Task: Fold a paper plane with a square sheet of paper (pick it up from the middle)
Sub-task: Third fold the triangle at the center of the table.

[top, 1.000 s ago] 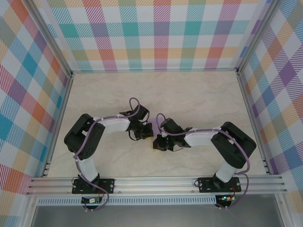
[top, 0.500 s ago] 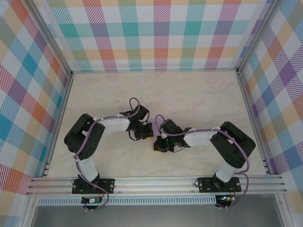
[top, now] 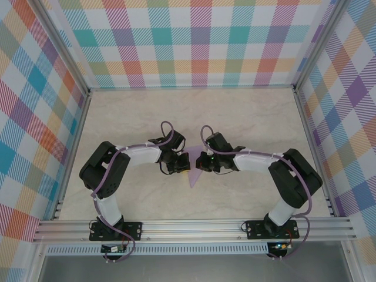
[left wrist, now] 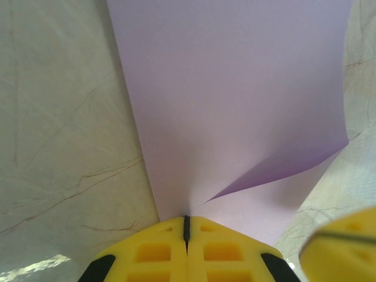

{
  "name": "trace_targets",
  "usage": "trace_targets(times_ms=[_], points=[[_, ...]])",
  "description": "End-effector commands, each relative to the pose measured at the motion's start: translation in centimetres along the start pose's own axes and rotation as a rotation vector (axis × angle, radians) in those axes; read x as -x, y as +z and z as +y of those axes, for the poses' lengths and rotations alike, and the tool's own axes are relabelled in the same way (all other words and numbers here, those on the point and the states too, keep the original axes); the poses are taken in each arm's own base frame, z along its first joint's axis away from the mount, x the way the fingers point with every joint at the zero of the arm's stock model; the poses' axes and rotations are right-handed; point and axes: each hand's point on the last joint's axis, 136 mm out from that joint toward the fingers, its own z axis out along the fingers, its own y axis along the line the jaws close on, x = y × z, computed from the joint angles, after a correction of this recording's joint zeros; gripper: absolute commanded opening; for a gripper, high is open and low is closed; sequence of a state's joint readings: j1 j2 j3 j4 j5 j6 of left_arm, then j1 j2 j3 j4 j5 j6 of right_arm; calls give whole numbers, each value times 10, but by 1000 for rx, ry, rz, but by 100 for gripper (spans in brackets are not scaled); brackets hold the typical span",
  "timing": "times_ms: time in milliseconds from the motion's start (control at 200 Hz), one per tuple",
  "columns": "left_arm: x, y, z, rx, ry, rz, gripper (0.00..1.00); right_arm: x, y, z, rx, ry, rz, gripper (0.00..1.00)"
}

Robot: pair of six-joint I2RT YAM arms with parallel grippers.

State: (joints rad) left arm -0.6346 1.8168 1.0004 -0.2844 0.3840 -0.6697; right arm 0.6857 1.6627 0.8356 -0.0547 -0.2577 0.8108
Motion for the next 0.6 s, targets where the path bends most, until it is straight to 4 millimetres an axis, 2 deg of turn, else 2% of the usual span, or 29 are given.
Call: trace_targets(times_ms=[0,185,320,370,465,545,595], points=[[-14,19,50,184,5,28,0,5,8,-8,-29,-6,18,1],[-2,11,28,114,63,-7,0,0,17,-25,-74,38,42,1],[8,-7,-2,20,94,-51,0,-7,16,-40,-117,74,36,1],[16,-17,-21,-44,115,-98,0,-9,16,-44,-126,87,31,1],[17,-34,-39,-112,107,-141,10,-10,15,-50,-144,117,18,1],[10,-41,-44,-147,81,-155,19,-10,14,-52,-151,143,4,1],[2,-41,-45,-163,59,-153,22,-9,14,-53,-155,158,-1,0]])
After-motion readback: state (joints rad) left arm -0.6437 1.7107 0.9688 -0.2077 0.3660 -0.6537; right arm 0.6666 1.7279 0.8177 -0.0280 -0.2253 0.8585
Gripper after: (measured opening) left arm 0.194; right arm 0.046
